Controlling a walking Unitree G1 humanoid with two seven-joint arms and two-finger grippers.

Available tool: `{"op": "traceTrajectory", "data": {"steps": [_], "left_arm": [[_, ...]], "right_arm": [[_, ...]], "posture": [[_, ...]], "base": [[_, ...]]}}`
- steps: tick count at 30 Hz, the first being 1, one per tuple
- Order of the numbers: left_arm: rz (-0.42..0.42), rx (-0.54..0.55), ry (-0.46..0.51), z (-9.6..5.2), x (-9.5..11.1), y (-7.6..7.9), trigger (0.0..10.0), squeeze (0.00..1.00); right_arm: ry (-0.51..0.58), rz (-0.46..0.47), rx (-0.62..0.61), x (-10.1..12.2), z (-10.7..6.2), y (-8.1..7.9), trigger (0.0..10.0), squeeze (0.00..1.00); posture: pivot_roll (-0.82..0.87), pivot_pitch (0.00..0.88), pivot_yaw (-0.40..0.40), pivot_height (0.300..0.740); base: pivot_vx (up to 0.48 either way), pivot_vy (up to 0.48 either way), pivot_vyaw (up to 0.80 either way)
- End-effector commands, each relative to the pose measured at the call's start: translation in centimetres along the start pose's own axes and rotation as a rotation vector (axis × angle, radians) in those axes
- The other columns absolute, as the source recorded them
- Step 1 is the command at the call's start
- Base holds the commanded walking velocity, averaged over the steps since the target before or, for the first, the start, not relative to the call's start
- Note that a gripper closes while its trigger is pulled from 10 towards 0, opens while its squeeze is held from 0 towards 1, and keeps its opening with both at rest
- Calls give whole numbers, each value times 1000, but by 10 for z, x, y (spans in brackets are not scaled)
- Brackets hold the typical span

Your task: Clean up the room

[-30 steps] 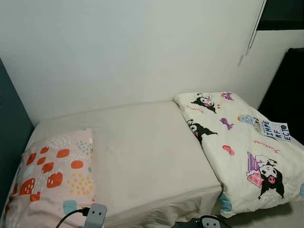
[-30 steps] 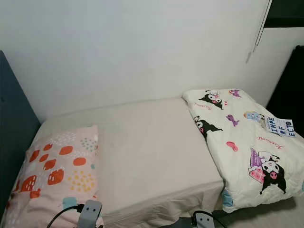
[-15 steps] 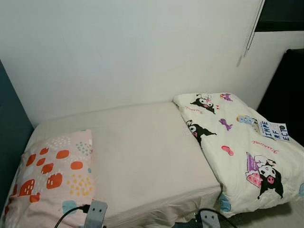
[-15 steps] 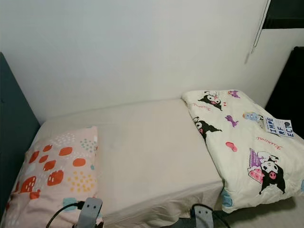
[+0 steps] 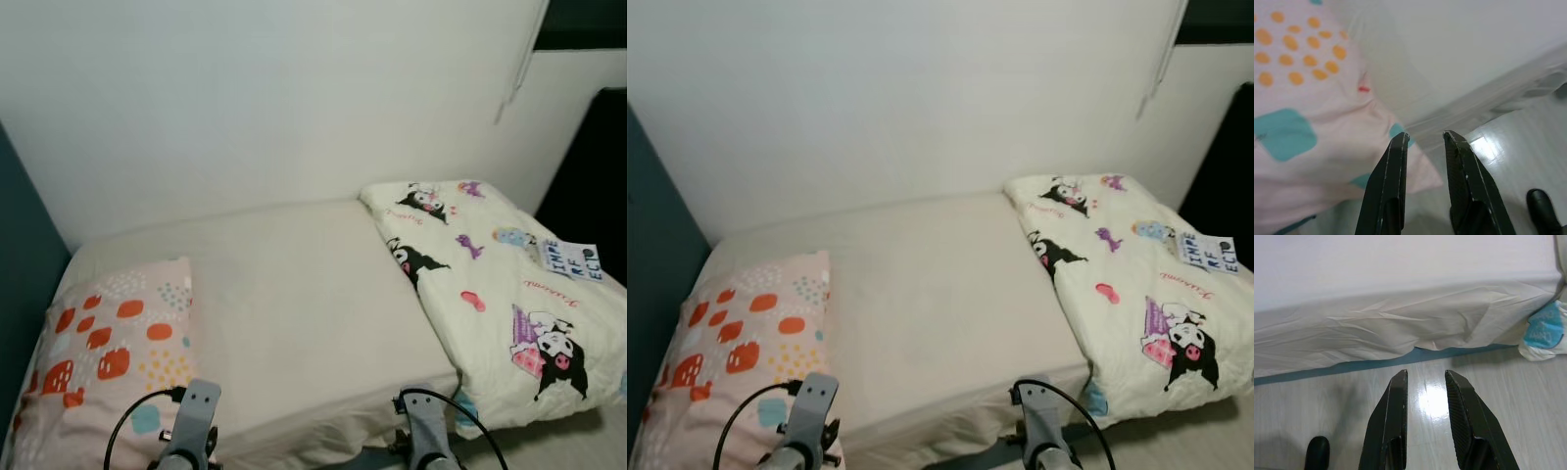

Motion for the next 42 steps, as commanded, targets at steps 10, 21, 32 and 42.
{"op": "traceTrajectory", "data": {"steps": [10,21,32,42], "left_arm": [[-94,37,-39,-10,-23,3,10000,0],[-88,68,-88,-26,-53,6,10000,0],[-169,20,130,-16,-4,21,10000,0],[-127,-27,104,-18,-10,27,10000,0]], "right_arm": [[-29,91,-83,-22,-8,8,10000,0],[-36,5,-8,-38,-16,-3,10000,0],[-2,7,21,-33,-16,1,10000,0],[213,27,-83,1,-19,15,10000,0]], "posture": [[-53,106,15,740],[-14,90,-46,740],[4,138,-74,740],[-29,85,-66,740]], "base": [[0,0,0],[0,0,0],[0,0,0],[0,0,0]]}}
Point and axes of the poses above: a point about 5 cm out from each wrist's last joint towards the gripper, its own z axis pointing out of the wrist towards the gripper, its own x axis along the axis of the wrist's last joint, y = z × x, the point moved 3 cm from there along z, pointing out of the wrist towards the gripper, and after that the axes turned 1 degree about z, right-handed, at the moved point
